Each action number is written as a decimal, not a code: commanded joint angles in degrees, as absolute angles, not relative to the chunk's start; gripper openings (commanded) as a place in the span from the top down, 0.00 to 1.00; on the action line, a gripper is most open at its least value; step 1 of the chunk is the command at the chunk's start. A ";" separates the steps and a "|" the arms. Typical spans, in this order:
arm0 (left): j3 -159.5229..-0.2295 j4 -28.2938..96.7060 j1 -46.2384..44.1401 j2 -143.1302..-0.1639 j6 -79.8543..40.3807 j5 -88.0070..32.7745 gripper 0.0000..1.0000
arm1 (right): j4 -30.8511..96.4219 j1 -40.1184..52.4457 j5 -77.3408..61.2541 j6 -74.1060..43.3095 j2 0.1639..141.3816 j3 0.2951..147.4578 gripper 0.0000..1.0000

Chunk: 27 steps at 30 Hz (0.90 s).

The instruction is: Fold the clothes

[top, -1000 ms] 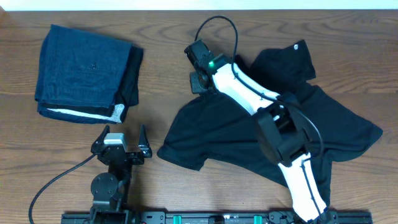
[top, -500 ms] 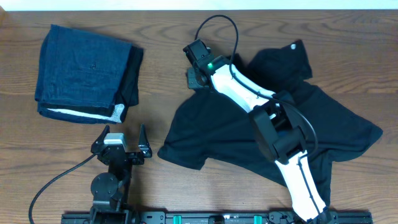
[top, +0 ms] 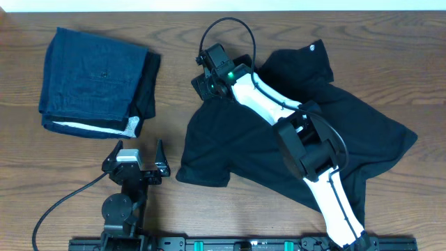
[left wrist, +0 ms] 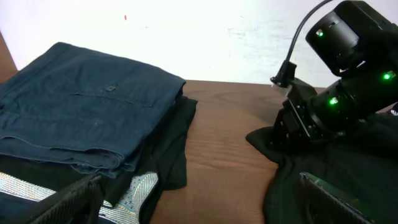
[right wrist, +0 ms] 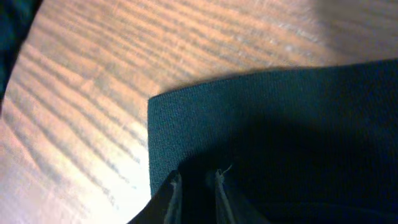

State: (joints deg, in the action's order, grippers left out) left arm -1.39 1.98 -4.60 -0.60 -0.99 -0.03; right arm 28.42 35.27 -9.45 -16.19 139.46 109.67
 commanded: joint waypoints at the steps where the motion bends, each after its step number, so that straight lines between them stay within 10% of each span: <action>1: -0.23 4.08 -4.58 -0.23 -0.01 0.47 0.02 | 29.61 33.67 -10.48 -12.80 134.39 110.24 0.81; 8: -0.23 4.08 -4.58 -0.23 -0.01 0.47 0.02 | 31.97 28.82 -9.50 -17.41 126.87 110.26 0.99; 27: -0.23 4.08 -4.58 -0.23 -0.01 0.47 0.02 | 28.47 25.52 4.10 -21.87 142.89 110.21 0.99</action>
